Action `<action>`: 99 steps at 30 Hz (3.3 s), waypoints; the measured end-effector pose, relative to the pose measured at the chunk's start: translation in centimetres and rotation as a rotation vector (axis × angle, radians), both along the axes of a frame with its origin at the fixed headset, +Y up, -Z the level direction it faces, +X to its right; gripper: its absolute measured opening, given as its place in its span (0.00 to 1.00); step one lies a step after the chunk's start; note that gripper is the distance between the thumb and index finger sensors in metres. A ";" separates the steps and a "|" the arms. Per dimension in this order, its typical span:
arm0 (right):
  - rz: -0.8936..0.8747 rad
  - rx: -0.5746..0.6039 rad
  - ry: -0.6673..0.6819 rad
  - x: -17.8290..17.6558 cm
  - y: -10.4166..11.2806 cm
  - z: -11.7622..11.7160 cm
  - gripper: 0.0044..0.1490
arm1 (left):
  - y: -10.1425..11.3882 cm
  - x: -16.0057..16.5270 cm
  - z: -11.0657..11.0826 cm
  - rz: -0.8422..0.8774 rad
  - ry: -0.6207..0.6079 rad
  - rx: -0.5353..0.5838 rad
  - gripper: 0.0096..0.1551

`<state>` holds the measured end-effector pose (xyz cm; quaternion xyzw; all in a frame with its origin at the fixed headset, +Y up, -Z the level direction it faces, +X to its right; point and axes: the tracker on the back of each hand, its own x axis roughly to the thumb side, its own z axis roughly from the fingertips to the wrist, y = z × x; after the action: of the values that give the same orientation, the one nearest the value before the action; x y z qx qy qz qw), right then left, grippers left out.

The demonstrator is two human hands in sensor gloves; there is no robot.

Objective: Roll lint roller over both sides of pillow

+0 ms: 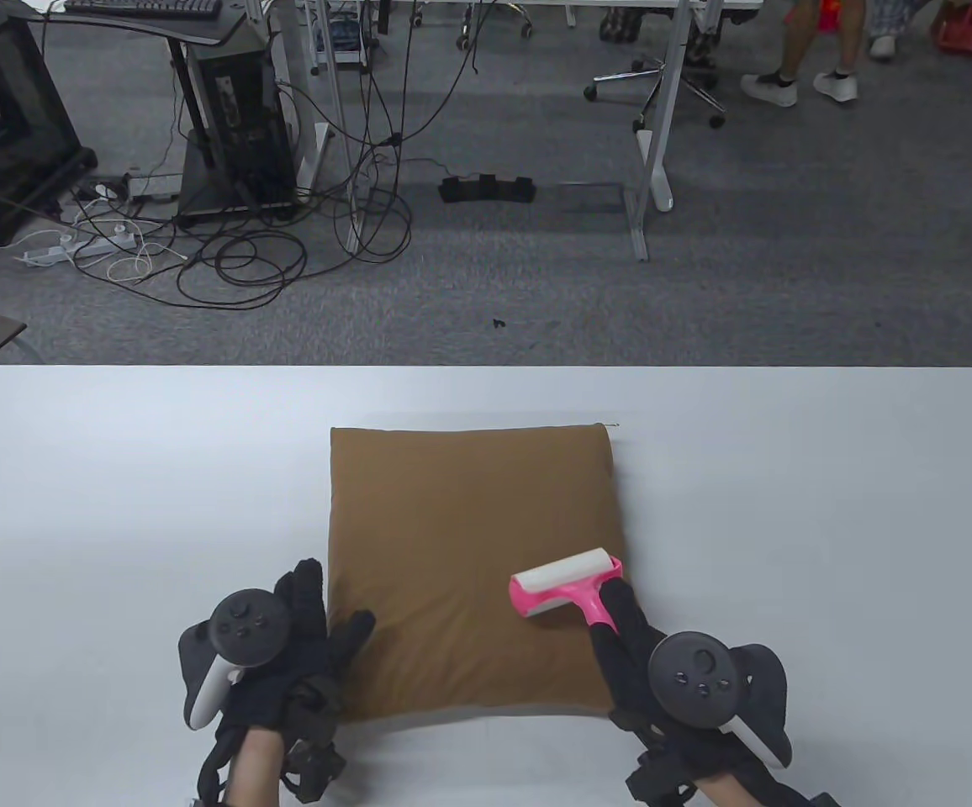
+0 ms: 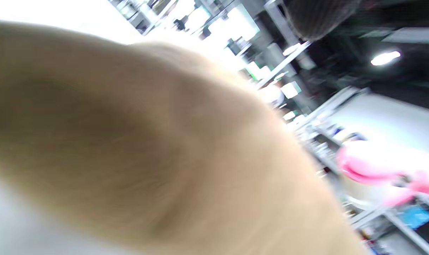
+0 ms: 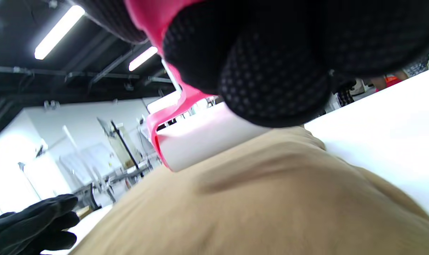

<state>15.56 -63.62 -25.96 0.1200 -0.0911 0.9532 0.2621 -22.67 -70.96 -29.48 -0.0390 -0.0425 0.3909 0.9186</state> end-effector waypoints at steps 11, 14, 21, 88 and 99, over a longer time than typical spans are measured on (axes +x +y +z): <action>-0.185 0.085 0.106 -7.2 0.4 -2.1 0.36 | 2.1 4.6 1.4 0.289 -0.260 0.105 0.41; -0.256 0.061 0.174 -9.3 -0.1 -1.8 0.36 | 1.6 5.5 1.5 0.400 -0.332 0.014 0.44; -0.282 -0.014 0.299 -12.1 -1.9 -1.1 0.36 | -0.6 6.4 1.0 0.688 -0.340 -0.101 0.46; -0.142 -0.275 -0.972 19.7 -9.3 -6.8 0.51 | -2.4 -0.6 -0.1 0.862 0.044 0.005 0.37; 0.284 0.089 -0.421 4.5 -5.8 -5.1 0.53 | -3.4 -3.4 -0.3 0.495 0.317 -0.028 0.38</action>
<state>20.01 -69.39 -31.10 -0.0579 -0.1675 0.9795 0.0953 -26.03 -74.40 -29.76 0.0213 0.0986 0.6051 0.7898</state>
